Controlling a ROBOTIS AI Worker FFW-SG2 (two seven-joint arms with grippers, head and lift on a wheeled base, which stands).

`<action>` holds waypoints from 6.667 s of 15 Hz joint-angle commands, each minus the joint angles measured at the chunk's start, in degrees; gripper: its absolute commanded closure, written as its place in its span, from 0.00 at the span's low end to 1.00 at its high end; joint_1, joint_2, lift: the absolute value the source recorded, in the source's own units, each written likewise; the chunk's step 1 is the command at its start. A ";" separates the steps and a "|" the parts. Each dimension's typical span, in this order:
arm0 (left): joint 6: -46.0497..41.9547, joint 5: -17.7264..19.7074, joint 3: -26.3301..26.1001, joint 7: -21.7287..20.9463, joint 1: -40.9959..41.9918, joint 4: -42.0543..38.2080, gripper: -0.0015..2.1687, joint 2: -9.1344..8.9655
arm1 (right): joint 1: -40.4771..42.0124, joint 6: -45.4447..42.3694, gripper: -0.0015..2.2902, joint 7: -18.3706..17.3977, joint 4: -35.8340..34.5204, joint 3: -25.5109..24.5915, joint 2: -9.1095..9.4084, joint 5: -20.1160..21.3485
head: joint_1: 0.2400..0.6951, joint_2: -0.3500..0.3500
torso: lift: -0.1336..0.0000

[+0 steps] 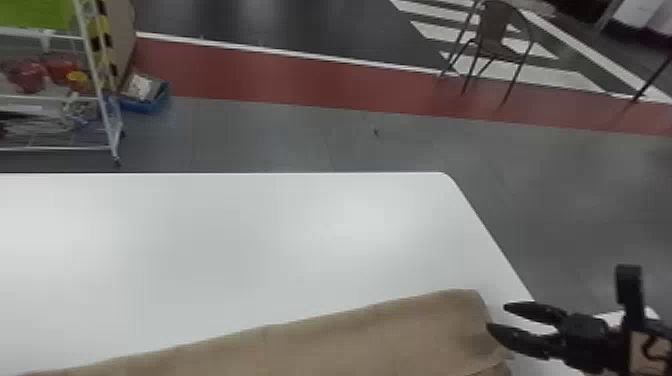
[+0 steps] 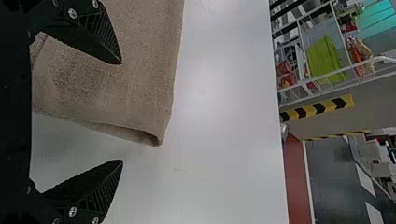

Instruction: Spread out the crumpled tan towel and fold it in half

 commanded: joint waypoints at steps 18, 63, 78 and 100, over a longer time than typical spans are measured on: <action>10.13 -0.26 10.73 -0.57 -4.24 -3.00 0.04 -0.18 | 8.21 -42.79 0.06 0.28 -10.81 6.08 2.64 10.79 | 1.00 0.37 | 0.10; -39.09 -21.36 5.90 -0.57 -2.14 2.19 0.45 -0.35 | 9.26 -40.68 0.09 0.28 -11.16 8.54 2.29 15.97 | 1.00 0.40 | 0.10; -36.10 -19.77 5.64 -0.57 0.94 -5.20 0.71 -2.64 | 12.34 -55.62 0.09 0.28 -11.87 10.65 -0.78 32.23 | 1.00 0.37 | 0.10; -35.40 -23.11 4.40 5.45 0.41 -2.38 0.34 -2.20 | 12.78 -53.86 0.09 0.28 -11.69 10.91 -0.35 31.18 | 1.00 0.35 | 0.10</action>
